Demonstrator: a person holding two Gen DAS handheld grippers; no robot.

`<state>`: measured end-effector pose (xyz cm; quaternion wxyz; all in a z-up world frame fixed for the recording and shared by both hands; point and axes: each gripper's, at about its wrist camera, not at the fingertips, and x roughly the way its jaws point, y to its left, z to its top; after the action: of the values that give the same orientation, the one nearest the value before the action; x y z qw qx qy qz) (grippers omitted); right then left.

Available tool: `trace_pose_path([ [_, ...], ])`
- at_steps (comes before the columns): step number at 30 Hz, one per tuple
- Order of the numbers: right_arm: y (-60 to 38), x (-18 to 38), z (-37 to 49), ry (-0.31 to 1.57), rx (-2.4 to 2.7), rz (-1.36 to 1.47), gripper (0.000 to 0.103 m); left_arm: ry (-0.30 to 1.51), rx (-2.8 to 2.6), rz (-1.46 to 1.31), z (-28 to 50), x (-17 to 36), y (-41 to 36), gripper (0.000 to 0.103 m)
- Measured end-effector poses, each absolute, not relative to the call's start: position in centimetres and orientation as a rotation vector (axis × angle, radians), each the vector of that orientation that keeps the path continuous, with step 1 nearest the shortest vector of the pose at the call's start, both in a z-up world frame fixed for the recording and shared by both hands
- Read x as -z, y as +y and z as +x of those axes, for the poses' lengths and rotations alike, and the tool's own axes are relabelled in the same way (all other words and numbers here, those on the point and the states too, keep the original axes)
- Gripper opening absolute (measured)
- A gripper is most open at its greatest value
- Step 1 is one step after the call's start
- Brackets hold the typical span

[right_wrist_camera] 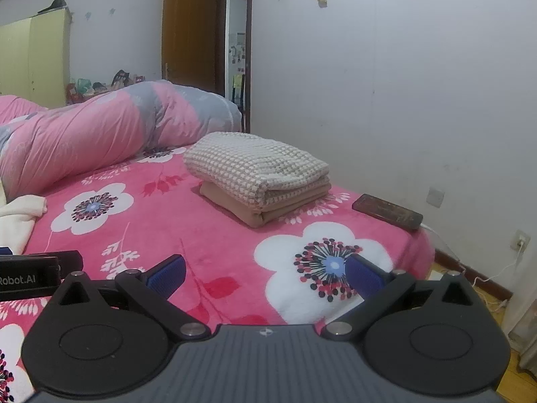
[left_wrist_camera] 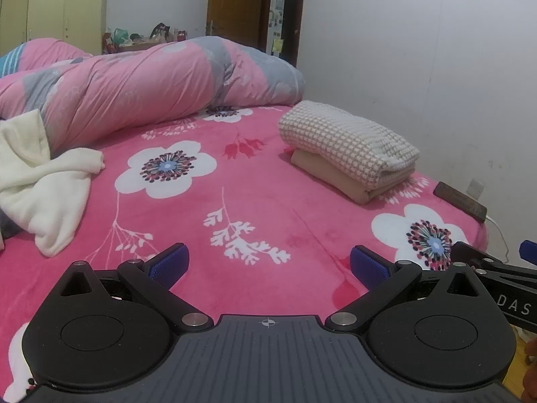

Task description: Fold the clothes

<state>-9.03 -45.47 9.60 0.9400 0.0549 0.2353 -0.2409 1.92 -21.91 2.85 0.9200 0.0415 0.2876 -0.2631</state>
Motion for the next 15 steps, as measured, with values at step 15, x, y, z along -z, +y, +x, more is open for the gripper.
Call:
trace_pose_path([
  [15,-46.2,-9.8,-10.0,0.478,0.532,0.095,0.103,0.587,0.577,0.104,0.4,-2.5,-23.4,0.103],
])
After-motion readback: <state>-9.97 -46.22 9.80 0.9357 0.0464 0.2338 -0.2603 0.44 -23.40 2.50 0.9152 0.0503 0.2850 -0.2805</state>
